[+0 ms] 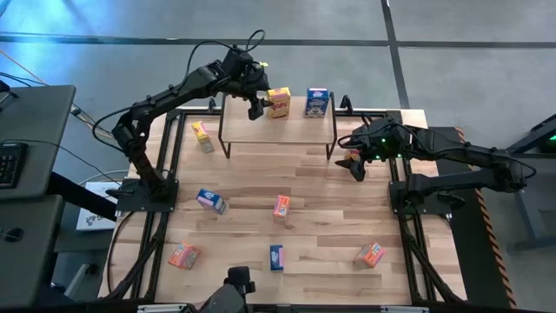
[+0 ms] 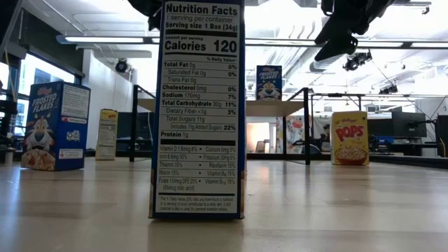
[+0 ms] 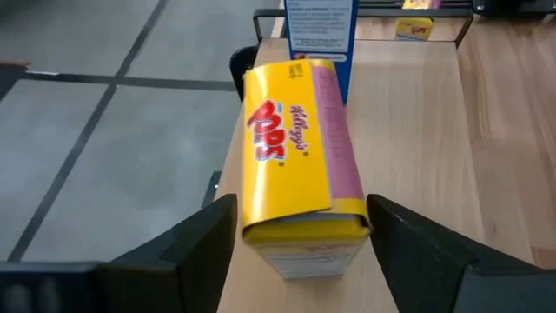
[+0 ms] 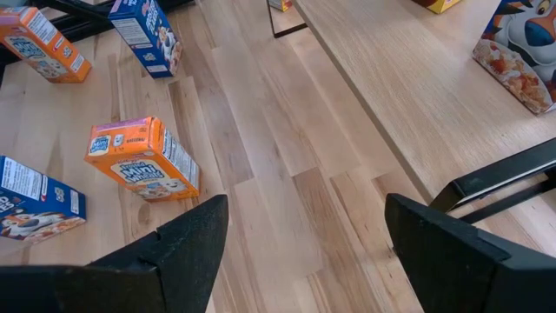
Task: Stack cereal on shelf
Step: Put the bottom yellow cereal box on the shelf, then put the bottom right orange cereal box on the shelf
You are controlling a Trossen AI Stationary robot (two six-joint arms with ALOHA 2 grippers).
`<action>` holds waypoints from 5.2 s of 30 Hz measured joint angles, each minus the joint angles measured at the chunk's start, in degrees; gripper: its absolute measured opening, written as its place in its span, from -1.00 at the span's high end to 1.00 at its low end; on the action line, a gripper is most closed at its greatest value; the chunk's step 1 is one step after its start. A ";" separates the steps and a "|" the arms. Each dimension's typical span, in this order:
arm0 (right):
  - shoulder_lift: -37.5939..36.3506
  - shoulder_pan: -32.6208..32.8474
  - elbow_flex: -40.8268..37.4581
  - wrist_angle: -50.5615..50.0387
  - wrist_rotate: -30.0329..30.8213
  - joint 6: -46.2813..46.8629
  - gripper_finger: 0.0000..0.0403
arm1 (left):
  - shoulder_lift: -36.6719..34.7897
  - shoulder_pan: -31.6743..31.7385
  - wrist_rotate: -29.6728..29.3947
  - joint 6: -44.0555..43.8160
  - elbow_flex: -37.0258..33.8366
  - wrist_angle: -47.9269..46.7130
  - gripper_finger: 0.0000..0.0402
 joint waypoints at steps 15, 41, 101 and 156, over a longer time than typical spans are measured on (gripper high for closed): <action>0.00 -0.01 0.00 0.01 0.01 0.02 -0.50 | -0.33 0.00 -4.54 -0.60 0.11 -1.28 -0.23; 0.00 0.01 0.00 0.02 0.00 0.01 -0.50 | -14.83 -7.40 -12.11 -7.14 0.17 -11.94 -0.23; 0.00 0.11 0.01 0.04 -22.45 -3.88 -0.50 | -19.22 -33.35 -24.50 -33.99 0.13 -26.36 -0.23; 13.24 55.88 8.48 -13.79 6.09 8.99 -0.50 | -19.19 -33.24 -26.43 -34.16 0.11 -24.02 -0.23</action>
